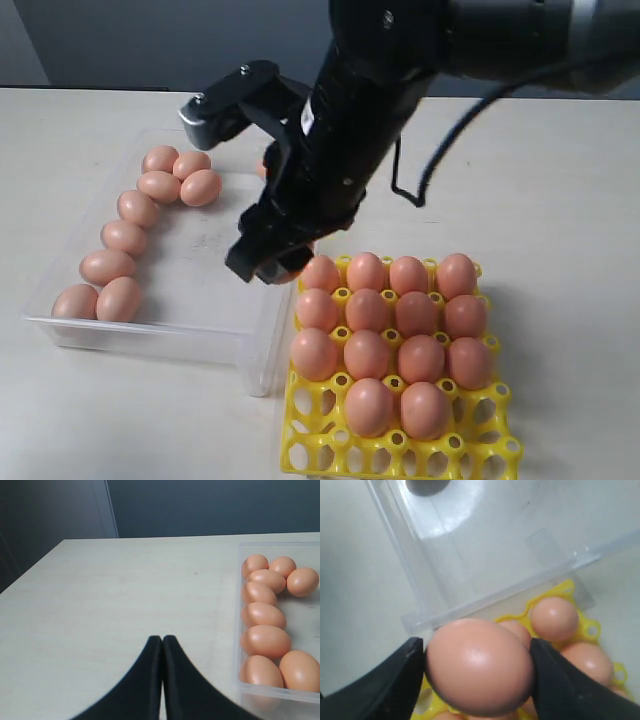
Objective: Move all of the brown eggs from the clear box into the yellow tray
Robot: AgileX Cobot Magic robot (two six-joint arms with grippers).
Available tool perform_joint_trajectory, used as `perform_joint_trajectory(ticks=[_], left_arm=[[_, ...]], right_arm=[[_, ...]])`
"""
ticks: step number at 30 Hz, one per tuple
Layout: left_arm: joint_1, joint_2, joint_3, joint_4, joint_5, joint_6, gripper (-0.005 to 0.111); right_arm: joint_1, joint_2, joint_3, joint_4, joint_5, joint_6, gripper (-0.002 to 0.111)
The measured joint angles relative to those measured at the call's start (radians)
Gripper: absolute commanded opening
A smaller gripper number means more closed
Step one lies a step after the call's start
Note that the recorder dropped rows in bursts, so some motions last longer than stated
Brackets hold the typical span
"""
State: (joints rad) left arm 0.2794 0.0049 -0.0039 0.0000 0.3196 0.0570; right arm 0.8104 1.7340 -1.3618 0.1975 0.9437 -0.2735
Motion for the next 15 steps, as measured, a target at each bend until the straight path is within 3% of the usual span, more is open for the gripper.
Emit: perform_joint_trajectory(ticks=[6, 15], left_arm=[[0.000, 0.000, 0.000, 0.000, 0.000, 0.000, 0.000], [0.000, 0.000, 0.000, 0.000, 0.000, 0.000, 0.000]], right_arm=[[0.028, -0.051, 0.292, -0.020, -0.187, 0.004, -0.001], [0.100, -0.058, 0.358, -0.014, -0.258, 0.004, -0.001]])
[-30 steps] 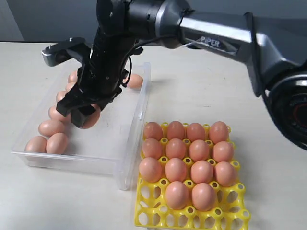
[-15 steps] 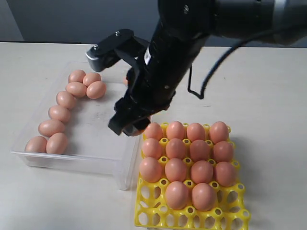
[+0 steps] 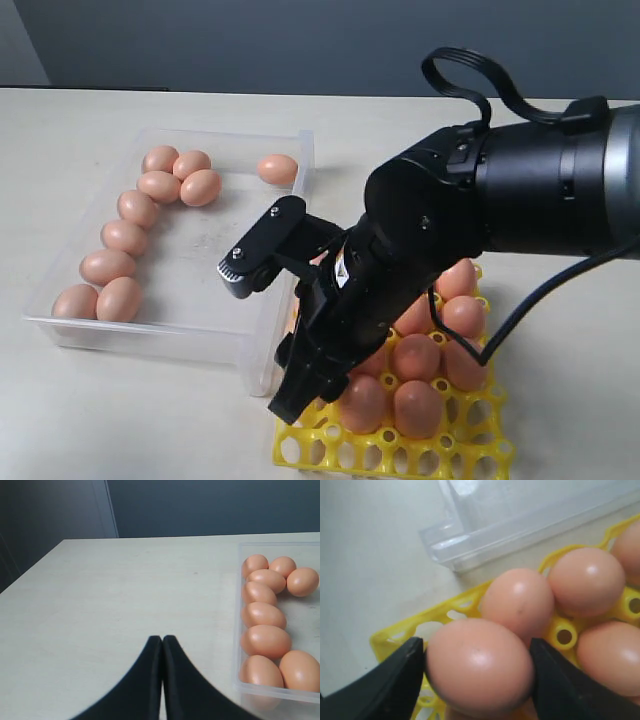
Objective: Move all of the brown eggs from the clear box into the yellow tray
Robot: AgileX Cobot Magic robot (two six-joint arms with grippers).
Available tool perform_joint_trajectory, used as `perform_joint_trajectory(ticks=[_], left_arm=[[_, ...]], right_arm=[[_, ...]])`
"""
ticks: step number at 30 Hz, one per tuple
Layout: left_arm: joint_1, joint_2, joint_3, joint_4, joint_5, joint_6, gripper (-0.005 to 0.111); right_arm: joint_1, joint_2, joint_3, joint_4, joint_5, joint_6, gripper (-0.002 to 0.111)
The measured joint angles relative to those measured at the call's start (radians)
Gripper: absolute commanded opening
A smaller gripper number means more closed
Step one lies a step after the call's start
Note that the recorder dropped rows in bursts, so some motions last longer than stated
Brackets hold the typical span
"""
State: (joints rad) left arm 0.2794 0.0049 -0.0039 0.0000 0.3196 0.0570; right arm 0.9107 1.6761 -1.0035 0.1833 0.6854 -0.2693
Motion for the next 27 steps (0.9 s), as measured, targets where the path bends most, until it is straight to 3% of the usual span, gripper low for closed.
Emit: perform_joint_trajectory(ticks=[27], left_arm=[[0.000, 0.000, 0.000, 0.000, 0.000, 0.000, 0.000]], right_arm=[[0.009, 0.000, 0.001, 0.031, 0.087, 0.002, -0.001]])
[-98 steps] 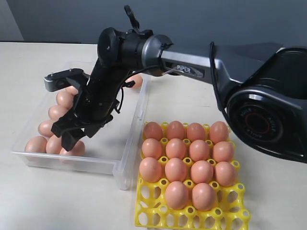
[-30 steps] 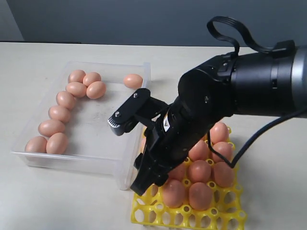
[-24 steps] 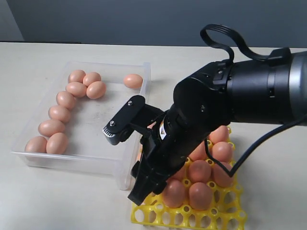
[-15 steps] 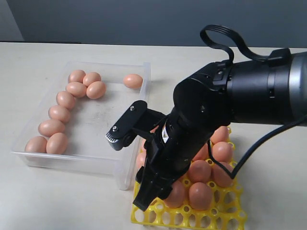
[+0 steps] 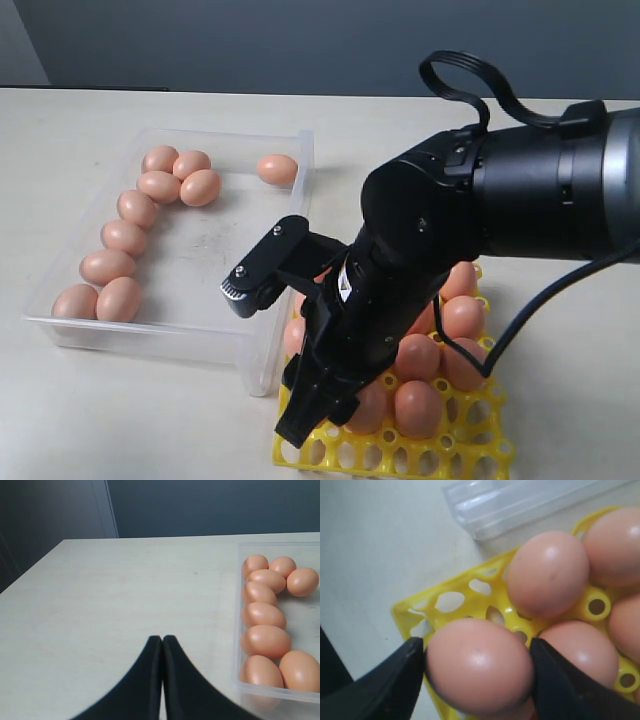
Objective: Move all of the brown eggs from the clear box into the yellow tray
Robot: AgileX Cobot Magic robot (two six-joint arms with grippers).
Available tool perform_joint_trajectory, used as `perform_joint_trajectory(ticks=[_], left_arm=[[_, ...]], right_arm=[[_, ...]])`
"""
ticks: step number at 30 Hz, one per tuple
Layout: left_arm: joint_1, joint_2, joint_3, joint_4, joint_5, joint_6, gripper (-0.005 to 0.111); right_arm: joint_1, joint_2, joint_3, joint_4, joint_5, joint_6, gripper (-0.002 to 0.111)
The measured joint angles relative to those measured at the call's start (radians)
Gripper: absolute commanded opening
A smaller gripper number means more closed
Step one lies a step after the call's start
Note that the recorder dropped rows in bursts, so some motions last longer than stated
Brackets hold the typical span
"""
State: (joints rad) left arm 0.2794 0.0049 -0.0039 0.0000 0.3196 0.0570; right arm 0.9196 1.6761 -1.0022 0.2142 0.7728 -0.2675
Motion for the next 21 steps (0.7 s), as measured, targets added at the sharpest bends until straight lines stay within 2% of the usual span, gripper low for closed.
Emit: perform_joint_trajectory(ticks=[5, 12, 21], left_arm=[[0.000, 0.000, 0.000, 0.000, 0.000, 0.000, 0.000], [0.000, 0.000, 0.000, 0.000, 0.000, 0.000, 0.000], [0.000, 0.000, 0.000, 0.000, 0.000, 0.000, 0.000]], right_arm=[[0.000, 0.000, 0.000, 0.002, 0.001, 0.000, 0.000], [0.000, 0.000, 0.000, 0.002, 0.004, -0.002, 0.032], [0.000, 0.000, 0.000, 0.002, 0.001, -0.002, 0.045]])
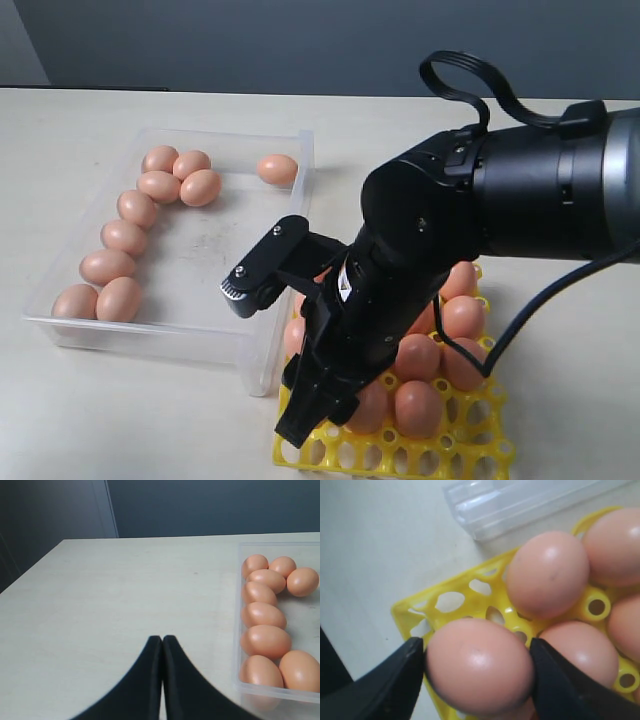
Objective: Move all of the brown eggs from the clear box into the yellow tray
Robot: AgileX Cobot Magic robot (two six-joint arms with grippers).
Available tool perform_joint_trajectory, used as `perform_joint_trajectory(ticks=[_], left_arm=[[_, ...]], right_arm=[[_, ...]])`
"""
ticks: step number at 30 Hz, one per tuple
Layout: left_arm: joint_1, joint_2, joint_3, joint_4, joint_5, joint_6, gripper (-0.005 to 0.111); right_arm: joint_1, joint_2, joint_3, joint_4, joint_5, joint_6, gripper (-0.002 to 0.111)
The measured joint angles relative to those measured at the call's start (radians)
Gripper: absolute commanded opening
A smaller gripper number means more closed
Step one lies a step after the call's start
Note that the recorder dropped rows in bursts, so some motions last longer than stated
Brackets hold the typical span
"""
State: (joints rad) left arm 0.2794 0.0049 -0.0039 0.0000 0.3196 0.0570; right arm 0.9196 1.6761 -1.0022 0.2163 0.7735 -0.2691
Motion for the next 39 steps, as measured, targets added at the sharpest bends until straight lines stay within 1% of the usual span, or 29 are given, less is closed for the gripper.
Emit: perform_joint_trajectory(ticks=[5, 14, 19, 21, 31, 36, 37, 39], left_arm=[[0.000, 0.000, 0.000, 0.000, 0.000, 0.000, 0.000], [0.000, 0.000, 0.000, 0.000, 0.000, 0.000, 0.000], [0.000, 0.000, 0.000, 0.000, 0.000, 0.000, 0.000], [0.000, 0.000, 0.000, 0.000, 0.000, 0.000, 0.000], [0.000, 0.000, 0.000, 0.000, 0.000, 0.000, 0.000], [0.000, 0.000, 0.000, 0.000, 0.000, 0.000, 0.000], [0.000, 0.000, 0.000, 0.000, 0.000, 0.000, 0.000], [0.000, 0.000, 0.000, 0.000, 0.000, 0.000, 0.000]], right_arm=[[0.000, 0.000, 0.000, 0.000, 0.000, 0.000, 0.050], [0.000, 0.000, 0.000, 0.000, 0.000, 0.000, 0.051], [0.000, 0.000, 0.000, 0.000, 0.009, 0.000, 0.064], [0.000, 0.000, 0.000, 0.000, 0.013, 0.000, 0.067], [0.000, 0.000, 0.000, 0.000, 0.010, 0.002, 0.067], [0.000, 0.000, -0.013, -0.036, 0.009, 0.002, 0.066], [0.000, -0.002, -0.025, -0.041, 0.009, 0.002, 0.064], [0.000, -0.012, -0.049, -0.048, 0.009, 0.002, 0.054]])
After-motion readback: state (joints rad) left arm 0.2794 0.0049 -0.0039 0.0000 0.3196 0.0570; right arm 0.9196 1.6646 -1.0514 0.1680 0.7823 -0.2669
